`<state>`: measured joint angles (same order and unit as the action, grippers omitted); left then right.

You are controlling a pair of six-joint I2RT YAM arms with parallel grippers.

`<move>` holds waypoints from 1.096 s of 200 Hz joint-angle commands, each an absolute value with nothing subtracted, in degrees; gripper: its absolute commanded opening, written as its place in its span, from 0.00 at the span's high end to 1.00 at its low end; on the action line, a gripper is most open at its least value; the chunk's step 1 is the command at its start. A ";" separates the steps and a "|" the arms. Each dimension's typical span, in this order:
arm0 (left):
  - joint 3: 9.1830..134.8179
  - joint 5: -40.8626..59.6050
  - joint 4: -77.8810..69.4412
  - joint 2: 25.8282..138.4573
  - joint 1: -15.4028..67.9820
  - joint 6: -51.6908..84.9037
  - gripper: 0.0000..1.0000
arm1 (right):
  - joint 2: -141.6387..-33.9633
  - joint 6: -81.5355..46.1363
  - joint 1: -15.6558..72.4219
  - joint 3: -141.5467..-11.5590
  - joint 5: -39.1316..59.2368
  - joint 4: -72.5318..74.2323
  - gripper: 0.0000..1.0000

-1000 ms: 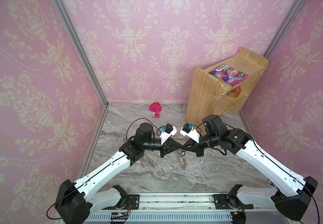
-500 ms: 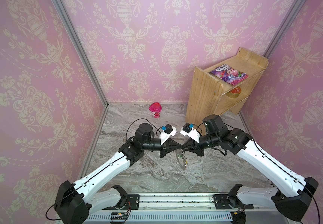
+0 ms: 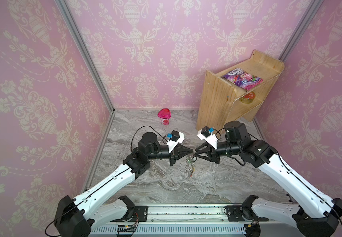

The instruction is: Put the keys on the keyring

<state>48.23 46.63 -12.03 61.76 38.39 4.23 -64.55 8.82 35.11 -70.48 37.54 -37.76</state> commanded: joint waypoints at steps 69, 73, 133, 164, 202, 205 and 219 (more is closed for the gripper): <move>48.16 43.77 -18.28 62.14 38.64 6.50 1.00 | -62.48 6.50 34.98 -68.64 39.46 -34.75 0.69; 48.16 43.76 -18.28 62.15 38.59 6.59 1.00 | -62.58 6.42 34.98 -68.64 39.39 -34.65 0.69; 48.25 43.77 -18.26 61.97 38.60 6.86 1.00 | -62.78 5.05 34.98 -67.90 35.96 -33.03 0.85; 48.12 43.50 -18.43 61.80 38.61 6.77 1.00 | -62.78 5.04 34.98 -67.86 35.43 -33.23 0.92; 48.08 43.28 -18.97 61.61 38.61 7.21 1.00 | -62.33 5.08 35.06 -67.92 35.22 -32.78 0.97; 48.08 43.25 -18.98 61.61 38.60 7.21 1.00 | -62.32 5.03 35.14 -67.86 35.24 -32.81 0.98; 48.08 42.52 -19.13 61.36 38.62 7.21 1.00 | -62.32 5.02 35.31 -67.93 35.49 -32.89 1.00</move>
